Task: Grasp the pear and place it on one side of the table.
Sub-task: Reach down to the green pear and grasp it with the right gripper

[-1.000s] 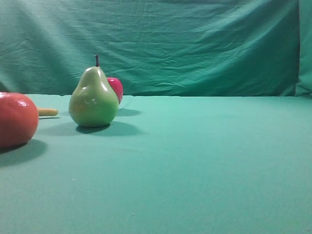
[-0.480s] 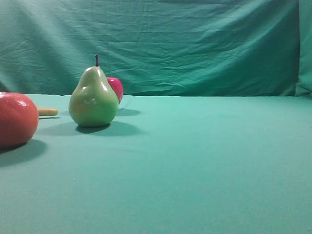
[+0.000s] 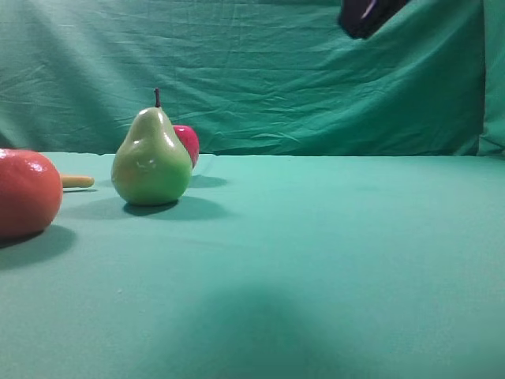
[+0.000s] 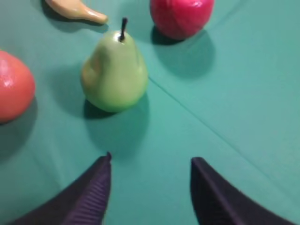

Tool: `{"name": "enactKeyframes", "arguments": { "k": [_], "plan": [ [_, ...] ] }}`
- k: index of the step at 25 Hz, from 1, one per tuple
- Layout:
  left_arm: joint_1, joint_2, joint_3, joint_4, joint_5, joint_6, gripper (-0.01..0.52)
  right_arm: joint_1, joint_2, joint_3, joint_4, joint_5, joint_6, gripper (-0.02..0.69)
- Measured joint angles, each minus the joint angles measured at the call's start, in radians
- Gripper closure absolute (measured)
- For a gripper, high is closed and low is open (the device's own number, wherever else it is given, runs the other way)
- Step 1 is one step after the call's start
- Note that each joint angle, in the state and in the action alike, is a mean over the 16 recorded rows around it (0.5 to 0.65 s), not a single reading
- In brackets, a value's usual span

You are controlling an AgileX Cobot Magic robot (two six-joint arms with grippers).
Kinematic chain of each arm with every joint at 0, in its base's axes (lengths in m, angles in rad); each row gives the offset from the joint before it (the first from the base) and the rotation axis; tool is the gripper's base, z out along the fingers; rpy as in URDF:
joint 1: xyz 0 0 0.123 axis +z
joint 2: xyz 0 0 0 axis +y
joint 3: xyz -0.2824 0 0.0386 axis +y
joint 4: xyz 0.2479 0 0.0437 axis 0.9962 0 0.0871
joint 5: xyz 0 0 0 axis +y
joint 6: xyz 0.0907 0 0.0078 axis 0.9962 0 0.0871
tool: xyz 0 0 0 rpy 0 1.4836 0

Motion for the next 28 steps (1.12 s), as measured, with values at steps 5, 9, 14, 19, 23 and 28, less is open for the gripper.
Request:
{"name": "enactKeyframes", "arguments": {
  "k": [5, 9, 14, 19, 23, 28],
  "plan": [
    [0.000, 0.000, 0.000, 0.000, 0.000, 0.000, 0.514, 0.033, 0.129, -0.128, 0.009, 0.015, -0.010, 0.076],
    [0.000, 0.000, 0.000, 0.000, 0.000, 0.000, 0.514, 0.044, 0.222, -0.220, 0.017, 0.029, -0.011, 0.008],
    [0.000, 0.000, 0.000, 0.000, 0.000, 0.000, 0.514, 0.049, 0.323, -0.310, 0.029, 0.039, -0.011, -0.006],
    [0.000, 0.000, 0.000, 0.000, 0.000, 0.000, 0.514, 0.050, 0.405, -0.364, 0.035, 0.022, -0.011, 0.000],
    [0.000, 0.000, 0.000, 0.000, 0.000, 0.000, 0.514, 0.050, 0.452, -0.384, 0.039, -0.003, -0.011, 0.043],
    [0.000, 0.000, 0.000, 0.000, 0.000, 0.000, 0.514, 0.049, 0.483, -0.392, 0.039, -0.026, -0.011, 0.105]
  ]
}}
